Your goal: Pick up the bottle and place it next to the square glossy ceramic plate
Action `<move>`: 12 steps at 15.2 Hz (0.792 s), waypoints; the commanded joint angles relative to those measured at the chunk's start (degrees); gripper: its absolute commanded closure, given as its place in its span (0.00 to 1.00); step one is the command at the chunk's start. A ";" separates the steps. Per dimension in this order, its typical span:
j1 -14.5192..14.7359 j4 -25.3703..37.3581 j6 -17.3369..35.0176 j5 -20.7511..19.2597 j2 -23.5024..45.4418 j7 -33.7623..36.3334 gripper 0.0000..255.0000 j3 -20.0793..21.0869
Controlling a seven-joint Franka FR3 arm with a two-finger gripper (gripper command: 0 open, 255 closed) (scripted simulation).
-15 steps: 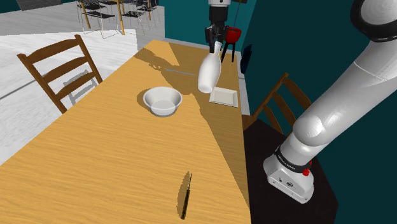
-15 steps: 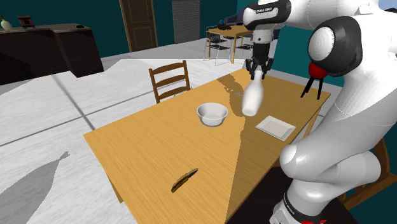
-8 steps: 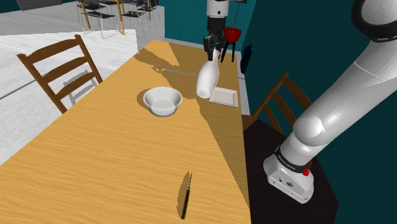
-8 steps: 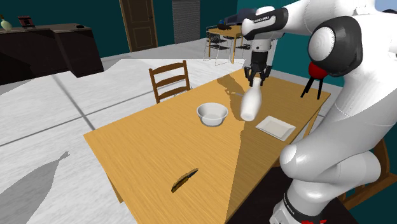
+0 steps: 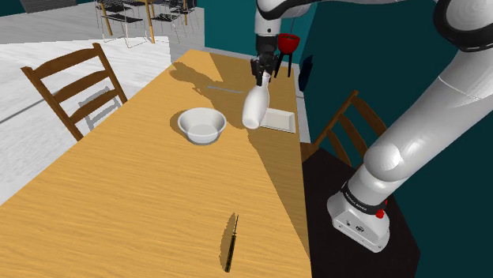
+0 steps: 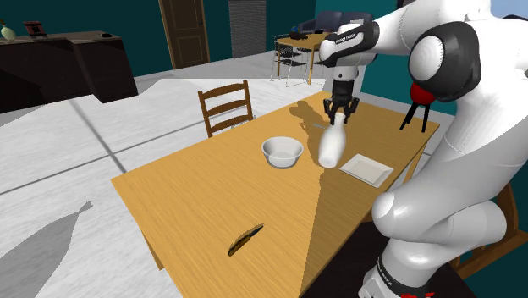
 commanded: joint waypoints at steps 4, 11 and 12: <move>0.05 -2.96 3.83 -0.14 0.82 0.15 1.00 0.07; 0.08 -4.86 6.46 -0.29 1.58 0.26 1.00 0.11; 0.08 -4.86 6.46 -0.29 1.58 0.26 1.00 0.11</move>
